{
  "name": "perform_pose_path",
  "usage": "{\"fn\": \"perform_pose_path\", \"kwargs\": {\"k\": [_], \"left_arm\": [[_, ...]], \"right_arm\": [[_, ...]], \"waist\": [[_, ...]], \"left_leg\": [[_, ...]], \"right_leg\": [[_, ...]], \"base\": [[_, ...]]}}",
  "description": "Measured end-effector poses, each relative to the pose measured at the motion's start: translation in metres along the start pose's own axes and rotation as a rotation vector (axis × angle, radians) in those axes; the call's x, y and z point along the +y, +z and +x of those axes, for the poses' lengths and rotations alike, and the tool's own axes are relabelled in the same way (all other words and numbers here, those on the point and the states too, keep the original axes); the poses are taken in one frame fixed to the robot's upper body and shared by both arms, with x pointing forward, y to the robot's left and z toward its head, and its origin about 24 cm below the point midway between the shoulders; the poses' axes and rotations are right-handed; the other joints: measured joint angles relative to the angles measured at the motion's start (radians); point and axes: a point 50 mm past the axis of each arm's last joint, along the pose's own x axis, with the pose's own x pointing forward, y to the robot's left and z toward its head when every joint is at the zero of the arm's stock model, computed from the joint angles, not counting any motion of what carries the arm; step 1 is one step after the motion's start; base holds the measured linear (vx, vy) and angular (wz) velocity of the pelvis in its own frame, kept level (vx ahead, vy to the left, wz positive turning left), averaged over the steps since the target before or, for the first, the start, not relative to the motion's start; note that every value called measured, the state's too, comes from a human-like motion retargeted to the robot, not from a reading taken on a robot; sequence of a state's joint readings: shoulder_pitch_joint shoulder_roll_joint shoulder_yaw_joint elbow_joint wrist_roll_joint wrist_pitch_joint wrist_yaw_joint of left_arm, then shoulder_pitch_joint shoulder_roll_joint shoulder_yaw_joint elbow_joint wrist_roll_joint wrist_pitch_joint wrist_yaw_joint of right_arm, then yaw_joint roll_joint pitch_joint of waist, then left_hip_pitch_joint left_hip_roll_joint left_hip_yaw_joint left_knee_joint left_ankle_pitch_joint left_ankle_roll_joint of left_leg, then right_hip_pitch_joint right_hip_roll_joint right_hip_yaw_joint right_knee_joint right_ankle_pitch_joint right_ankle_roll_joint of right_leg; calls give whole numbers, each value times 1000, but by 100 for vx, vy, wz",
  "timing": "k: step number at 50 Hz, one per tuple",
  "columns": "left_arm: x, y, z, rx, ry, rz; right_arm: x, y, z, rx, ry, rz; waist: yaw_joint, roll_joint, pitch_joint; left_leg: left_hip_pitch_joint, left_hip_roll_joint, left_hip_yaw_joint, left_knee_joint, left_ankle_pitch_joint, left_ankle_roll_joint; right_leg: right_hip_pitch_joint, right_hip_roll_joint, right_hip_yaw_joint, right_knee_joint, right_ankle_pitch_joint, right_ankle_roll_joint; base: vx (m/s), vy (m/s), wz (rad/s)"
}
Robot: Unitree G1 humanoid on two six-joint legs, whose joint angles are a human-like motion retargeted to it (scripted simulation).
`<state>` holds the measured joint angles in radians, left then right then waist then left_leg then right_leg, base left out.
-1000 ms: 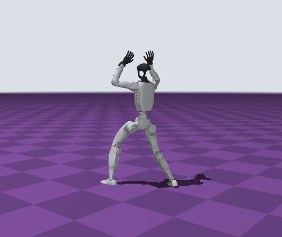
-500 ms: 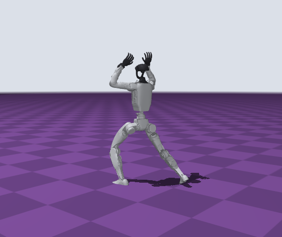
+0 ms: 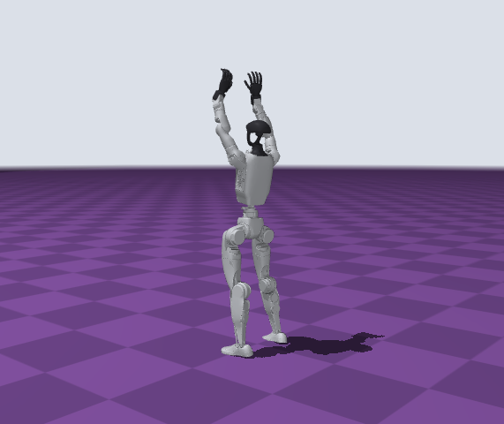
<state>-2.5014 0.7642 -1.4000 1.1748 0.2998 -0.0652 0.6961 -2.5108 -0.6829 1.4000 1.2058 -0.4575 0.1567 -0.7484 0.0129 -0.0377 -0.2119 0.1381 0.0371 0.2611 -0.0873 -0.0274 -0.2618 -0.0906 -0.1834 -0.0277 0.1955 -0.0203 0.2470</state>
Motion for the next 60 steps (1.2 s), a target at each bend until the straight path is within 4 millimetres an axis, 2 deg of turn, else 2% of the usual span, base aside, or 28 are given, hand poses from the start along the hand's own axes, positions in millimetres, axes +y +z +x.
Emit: {"fn": "perform_pose_path", "kwargs": {"k": [3,8,16,17,18,22,27,32,38,42,45,47,48,50,52,53,55,57,60], "left_arm": [[-20,-8,-17,27,-113,11],[-35,-17,-34,28,-183,50],[-27,-20,-29,28,-151,51],[-27,-20,-28,31,-159,40],[-27,-19,-28,37,-190,29],[-23,-16,-24,35,-185,-30],[-27,-7,-27,3,-225,-81],[-22,-4,-27,-43,-216,-84],[-10,-6,-21,-45,-192,-108],[-15,-4,-25,-22,-189,-148],[-23,4,-29,-24,-203,-184],[-29,13,-34,-39,-228,-224],[-31,19,-35,-72,-243,-252],[-41,31,-44,-84,-287,-336],[-62,42,-64,-74,-380,-388],[-75,47,-78,-61,-436,-426],[-101,56,-111,-29,-564,-470],[-131,60,-162,23,-736,-481],[-167,90,-245,128,-1022,-503]], "right_arm": [[8,3,-7,-38,50,-30],[14,3,-13,-59,69,-39],[13,-1,-15,-65,58,-49],[16,-1,-16,-62,111,-24],[25,1,-20,-60,268,49],[10,1,-12,-94,62,-55],[15,14,-19,-183,82,-93],[10,23,-18,-232,57,-90],[1,21,-12,-203,27,-29],[2,30,-18,-207,17,45],[8,44,-29,-237,31,127],[15,56,-39,-276,85,194],[21,62,-47,-325,166,232],[30,76,-63,-368,222,271],[45,94,-87,-422,329,295],[53,104,-101,-441,363,291],[71,124,-135,-475,464,289],[88,153,-185,-487,611,315],[111,169,-270,-492,971,335]], "waist": [[7,31,-16],[25,71,-42],[33,54,-72],[37,51,-74],[44,47,-76],[52,40,-74],[44,30,-71],[42,31,-35],[57,36,36],[51,35,82],[28,24,135],[6,14,191],[-2,4,225],[-17,-4,303],[-23,-5,378],[-24,-3,419],[-32,-2,494],[-57,-16,540],[-41,-5,614]], "left_leg": [[36,25,-13,0,-14,1],[54,75,-30,16,-30,0],[64,96,-40,31,-57,0],[66,97,-39,34,-60,2],[66,98,-39,39,-63,7],[63,109,-35,51,-69,2],[55,110,-38,56,-71,3],[42,107,-43,56,-71,6],[5,100,-36,55,-69,14],[-20,88,-40,13,-36,8],[-55,77,-53,5,-19,15],[-90,69,-65,30,-22,29],[-131,67,-68,98,-53,62],[-134,64,-95,67,-20,42],[-184,66,-92,126,-36,66],[-176,65,-105,89,-7,47],[-194,66,-114,77,17,39],[-224,67,-118,72,35,38],[-268,63,-125,49,66,44]], "right_leg": [[43,14,-36,20,-16,0],[129,64,-89,-72,4,15],[199,88,-110,-153,-19,15],[203,88,-110,-157,-22,15],[206,87,-109,-157,-24,15],[205,97,-107,-153,-30,15],[205,99,-110,-159,-34,15],[194,95,-111,-160,-32,15],[147,88,-104,-152,-22,15],[113,82,-102,-179,7,15],[82,71,-111,-183,25,15],[58,58,-123,-166,27,10],[32,44,-135,-120,3,-5],[35,49,-135,-151,32,-14],[-10,39,-149,-97,26,-21],[-4,46,-145,-126,50,-23],[-25,49,-147,-130,74,-27],[-58,50,-150,-127,92,-31],[-104,49,-156,-141,122,-29]], "base": [[26,-12,27],[20,-18,22],[14,-11,10],[9,-6,0],[8,-6,-2],[5,-6,-4],[0,0,0],[-1,0,0],[-9,3,-6],[-13,5,-1],[-18,6,18],[-22,7,36],[-24,7,40],[-28,3,28],[-32,1,19],[-34,0,10],[-33,-1,6],[-30,-1,7],[-24,0,9]]}}
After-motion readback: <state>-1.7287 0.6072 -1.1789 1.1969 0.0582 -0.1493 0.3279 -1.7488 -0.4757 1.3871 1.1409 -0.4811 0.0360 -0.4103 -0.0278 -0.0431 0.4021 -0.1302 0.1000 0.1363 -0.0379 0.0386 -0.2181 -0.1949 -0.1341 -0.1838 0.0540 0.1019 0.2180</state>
